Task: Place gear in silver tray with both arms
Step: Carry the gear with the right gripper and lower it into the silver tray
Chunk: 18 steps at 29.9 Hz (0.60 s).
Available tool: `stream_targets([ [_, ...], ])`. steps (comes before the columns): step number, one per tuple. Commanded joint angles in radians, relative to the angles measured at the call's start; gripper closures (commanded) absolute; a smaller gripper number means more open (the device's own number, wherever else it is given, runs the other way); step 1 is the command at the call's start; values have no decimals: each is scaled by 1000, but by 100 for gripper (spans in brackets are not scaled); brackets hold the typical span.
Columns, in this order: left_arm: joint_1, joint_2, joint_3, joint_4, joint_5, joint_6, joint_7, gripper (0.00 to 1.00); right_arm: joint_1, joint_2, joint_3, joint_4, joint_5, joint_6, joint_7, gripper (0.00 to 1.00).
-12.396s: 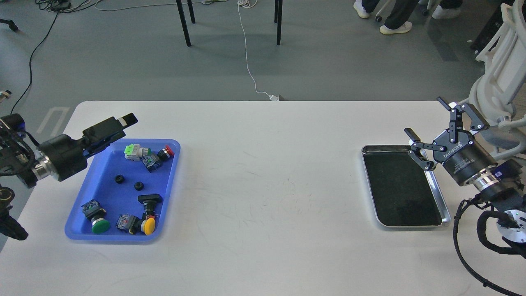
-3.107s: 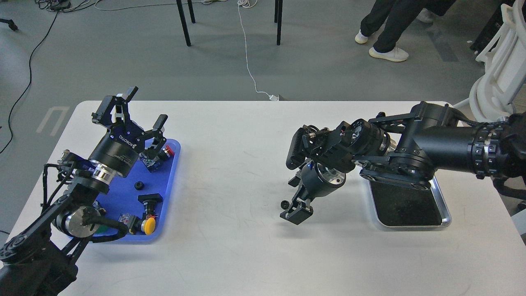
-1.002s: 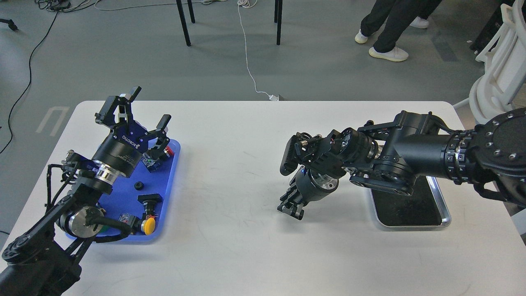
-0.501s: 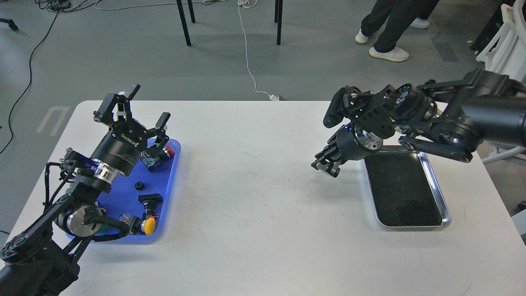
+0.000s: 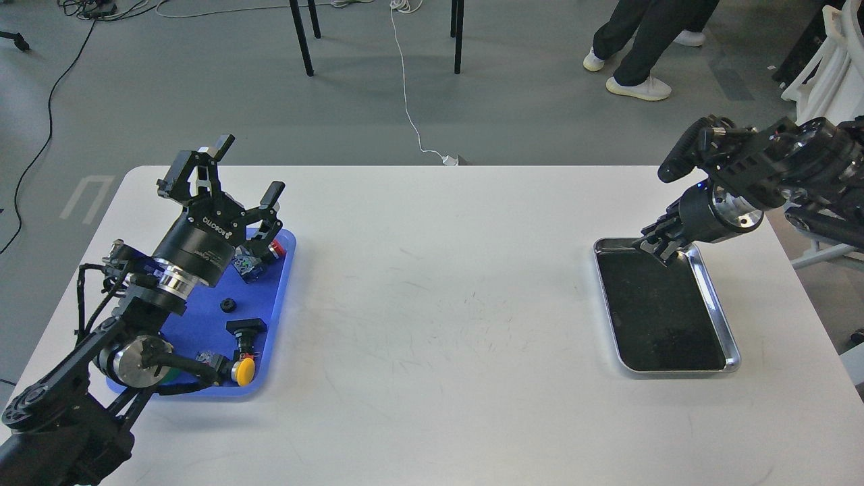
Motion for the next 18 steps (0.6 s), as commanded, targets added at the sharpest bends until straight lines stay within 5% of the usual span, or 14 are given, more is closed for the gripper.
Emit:
stream_targets([
  [1, -6, -1, 2, 1, 3, 1, 3, 2, -52, 8, -2, -68, -2, -3, 0, 87],
  [18, -3, 1, 5, 1, 3, -3, 3, 2, -182, 103, 1, -220, 5, -35, 0, 82],
])
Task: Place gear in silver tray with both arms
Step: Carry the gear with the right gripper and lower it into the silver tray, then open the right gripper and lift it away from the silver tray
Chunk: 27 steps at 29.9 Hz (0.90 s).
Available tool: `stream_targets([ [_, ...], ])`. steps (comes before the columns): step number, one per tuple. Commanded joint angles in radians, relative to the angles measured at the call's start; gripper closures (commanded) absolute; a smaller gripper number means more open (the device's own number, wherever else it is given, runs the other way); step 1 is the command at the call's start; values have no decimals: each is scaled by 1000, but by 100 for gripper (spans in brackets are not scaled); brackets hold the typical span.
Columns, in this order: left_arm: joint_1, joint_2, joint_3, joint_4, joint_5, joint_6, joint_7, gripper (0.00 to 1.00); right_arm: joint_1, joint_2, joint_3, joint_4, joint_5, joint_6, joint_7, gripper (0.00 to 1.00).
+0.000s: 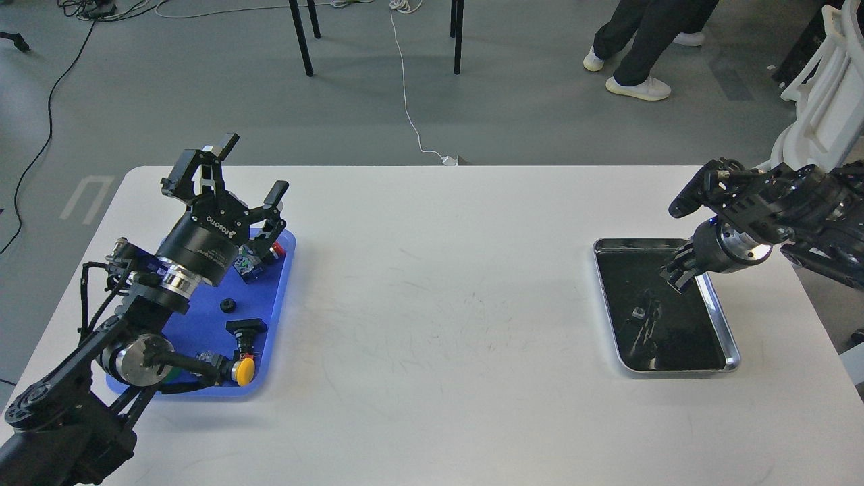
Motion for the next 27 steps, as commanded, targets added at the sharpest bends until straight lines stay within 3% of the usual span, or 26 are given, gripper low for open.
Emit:
stream_targets([
  [1, 0, 0, 2, 0, 0, 0, 0, 2, -12, 15, 2, -11, 5, -4, 0, 81],
  [13, 0, 0, 0, 0, 0, -2, 0, 2, -30, 36, 3, -25, 8, -6, 0, 75],
  [17, 0, 0, 0, 0, 0, -2, 0, 2, -30, 36, 6, -23, 8, -6, 0, 62],
  [21, 0, 0, 0, 0, 0, -2, 0, 2, -27, 33, 11, -17, 11, -7, 0, 34],
  [27, 0, 1, -1, 0, 0, -2, 0, 2, -12, 5, 57, 9, 52, -6, 0, 14],
])
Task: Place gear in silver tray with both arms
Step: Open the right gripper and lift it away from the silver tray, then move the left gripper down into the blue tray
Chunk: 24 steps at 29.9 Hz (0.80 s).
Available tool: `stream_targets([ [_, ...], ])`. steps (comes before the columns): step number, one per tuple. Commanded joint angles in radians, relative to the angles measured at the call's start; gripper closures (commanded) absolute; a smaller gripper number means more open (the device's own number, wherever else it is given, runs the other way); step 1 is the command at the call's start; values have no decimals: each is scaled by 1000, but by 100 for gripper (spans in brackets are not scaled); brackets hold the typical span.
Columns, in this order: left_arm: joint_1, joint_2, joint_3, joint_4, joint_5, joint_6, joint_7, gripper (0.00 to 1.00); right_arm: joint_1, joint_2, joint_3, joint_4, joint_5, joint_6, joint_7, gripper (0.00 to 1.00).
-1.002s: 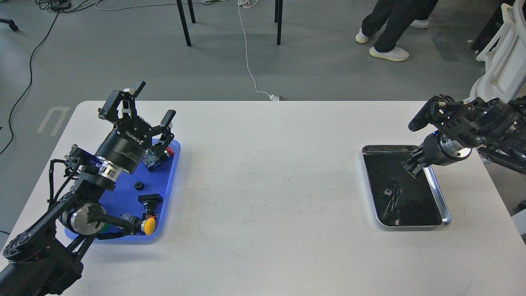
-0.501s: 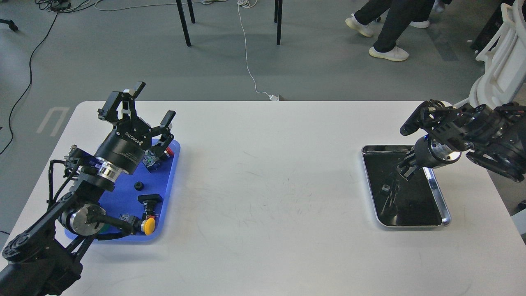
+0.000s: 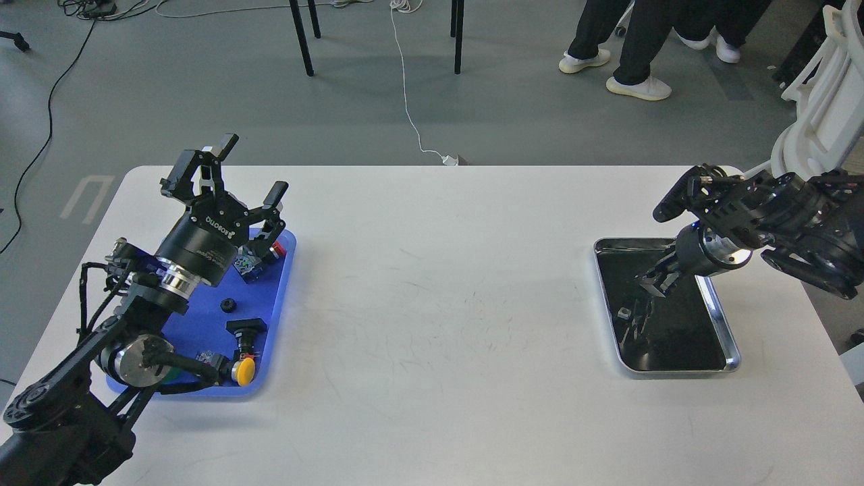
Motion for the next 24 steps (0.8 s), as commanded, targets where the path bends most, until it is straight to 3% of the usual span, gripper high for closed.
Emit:
stream_targets([
  [1, 0, 1, 0, 0, 0, 0, 0, 2, 16, -26, 31, 29, 46, 2, 0, 12],
  [7, -2, 8, 1, -2, 1, -3, -5, 2, 58, -112, 213, 127, 321, 12, 0, 3],
  [12, 0, 11, 3, -2, 8, -2, -14, 2, -39, -167, 396, 191, 777, 11, 0, 3],
  [18, -6, 35, 4, -17, 150, 3, -49, 2, -316, -167, 730, 198, 1208, 9, 0, 3],
  [20, -8, 49, 6, -28, 252, 0, -75, 2, -434, -158, 880, 217, 1288, 9, 0, 3],
  [24, -28, 95, 12, -73, 492, -2, -76, 2, -609, -157, 1054, 293, 1382, 47, 0, 3],
])
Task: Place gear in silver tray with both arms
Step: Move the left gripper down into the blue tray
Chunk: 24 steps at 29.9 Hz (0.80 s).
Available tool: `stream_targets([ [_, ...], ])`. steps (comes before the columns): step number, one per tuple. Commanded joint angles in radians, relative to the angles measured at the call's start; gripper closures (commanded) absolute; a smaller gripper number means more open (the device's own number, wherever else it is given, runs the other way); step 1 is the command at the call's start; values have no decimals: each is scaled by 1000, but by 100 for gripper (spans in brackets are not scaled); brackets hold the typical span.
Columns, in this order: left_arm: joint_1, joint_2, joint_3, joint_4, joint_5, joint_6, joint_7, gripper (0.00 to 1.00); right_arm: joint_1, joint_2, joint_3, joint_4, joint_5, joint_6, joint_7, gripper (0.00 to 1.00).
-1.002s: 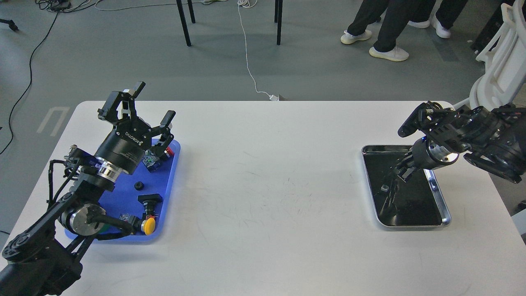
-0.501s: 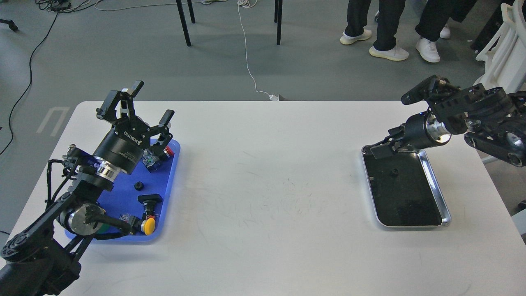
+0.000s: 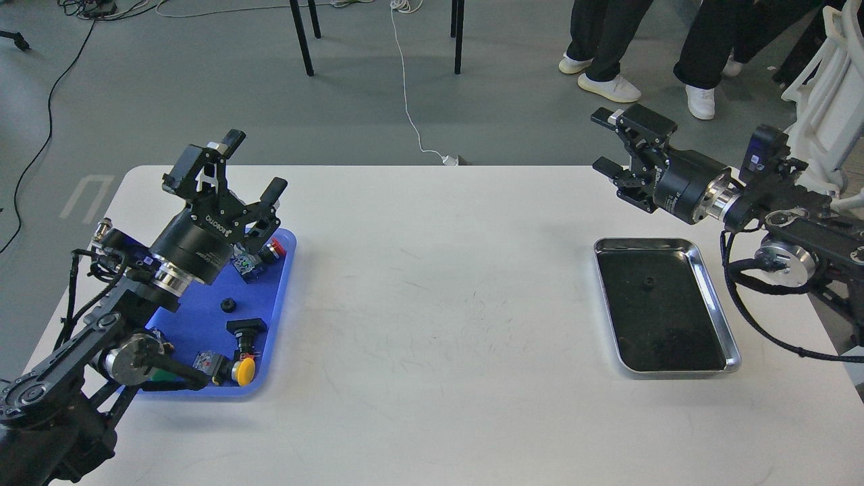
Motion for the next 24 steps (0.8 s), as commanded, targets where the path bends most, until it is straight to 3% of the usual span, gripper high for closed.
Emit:
stream_targets([
  [1, -28, 56, 9, -52, 240, -3, -4, 2, -150, 2, 131, 52, 81, 59, 0, 3],
  [6, -138, 174, 90, -72, 655, -2, -4, 2, -215, -17, 158, 50, 89, 131, 0, 3],
  [10, -283, 303, 276, -71, 1002, 8, -4, 2, -229, -25, 167, 53, 89, 133, 0, 3],
  [16, -468, 397, 580, -52, 1104, -3, -4, 2, -218, -15, 171, 46, 87, 131, 0, 3],
  [20, -485, 403, 644, -49, 1081, -44, 90, 2, -215, -15, 172, 49, 86, 131, 0, 3],
  [24, -481, 397, 650, -45, 988, -55, 140, 2, -213, -14, 172, 47, 84, 131, 0, 3],
])
